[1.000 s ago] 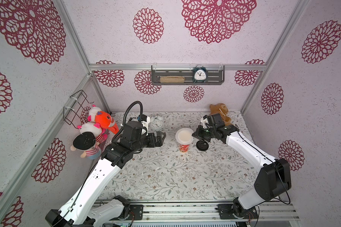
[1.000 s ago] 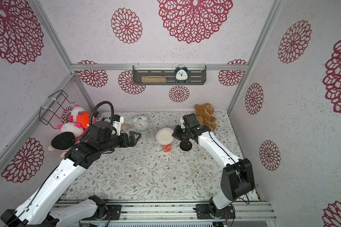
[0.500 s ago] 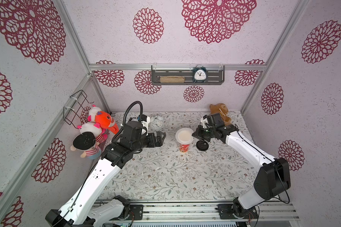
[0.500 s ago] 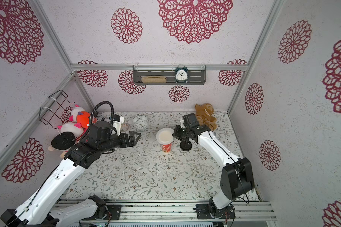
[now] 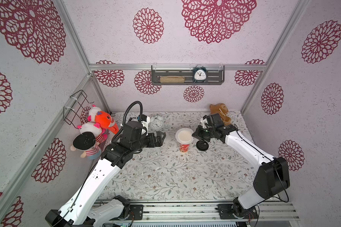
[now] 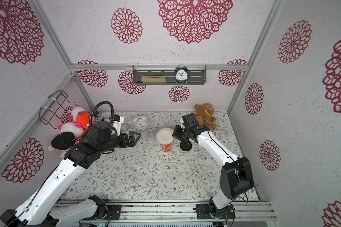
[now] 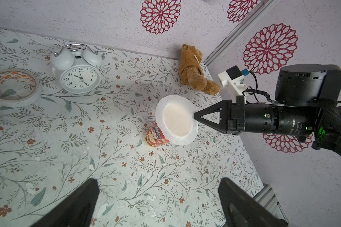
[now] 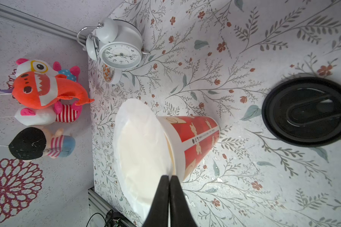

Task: Put the leak-proof paper on the milk tea cups
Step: Place the leak-proof paper at the cup, then pick up the cup lid from the center of the board.

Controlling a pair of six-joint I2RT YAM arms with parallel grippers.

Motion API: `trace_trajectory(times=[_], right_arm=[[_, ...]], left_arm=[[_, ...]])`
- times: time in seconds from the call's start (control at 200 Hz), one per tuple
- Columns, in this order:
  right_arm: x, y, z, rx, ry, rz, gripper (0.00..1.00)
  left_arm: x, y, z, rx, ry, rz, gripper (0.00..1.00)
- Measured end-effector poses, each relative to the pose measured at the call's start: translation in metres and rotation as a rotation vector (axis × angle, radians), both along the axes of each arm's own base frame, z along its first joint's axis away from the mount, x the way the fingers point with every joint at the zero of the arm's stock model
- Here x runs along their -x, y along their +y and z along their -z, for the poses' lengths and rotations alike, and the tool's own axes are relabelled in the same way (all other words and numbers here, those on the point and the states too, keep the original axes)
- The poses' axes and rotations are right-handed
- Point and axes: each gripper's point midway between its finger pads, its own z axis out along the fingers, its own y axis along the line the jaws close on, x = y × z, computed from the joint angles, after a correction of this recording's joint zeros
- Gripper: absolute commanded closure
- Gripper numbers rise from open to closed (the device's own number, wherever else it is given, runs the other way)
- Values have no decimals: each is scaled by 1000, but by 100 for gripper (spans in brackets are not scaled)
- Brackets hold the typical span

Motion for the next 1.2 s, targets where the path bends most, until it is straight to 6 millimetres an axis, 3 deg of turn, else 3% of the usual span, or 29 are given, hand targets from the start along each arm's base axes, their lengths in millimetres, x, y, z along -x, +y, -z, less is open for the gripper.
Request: trace_trajectory(times=[0.175, 0.605, 0.67, 0.836, 0.996, 1.196], right_arm=[[-1, 0, 5, 6, 11, 5, 80], [-9, -2, -7, -6, -17, 14, 74], [-9, -3, -7, -5, -17, 18, 69], [-12, -9, -6, 9, -20, 31, 45], [-14, -33, -3, 75, -19, 83, 32], [-15, -100, 0, 285, -6, 231, 27]], left_arm=[[0, 1, 0, -1, -1, -2, 3], [1, 1, -1, -1, -3, -2, 3], [1, 1, -1, -1, -2, -2, 3], [1, 1, -1, -1, -1, -2, 3], [2, 2, -1, -3, -2, -2, 3], [1, 4, -1, -11, -9, -13, 3]])
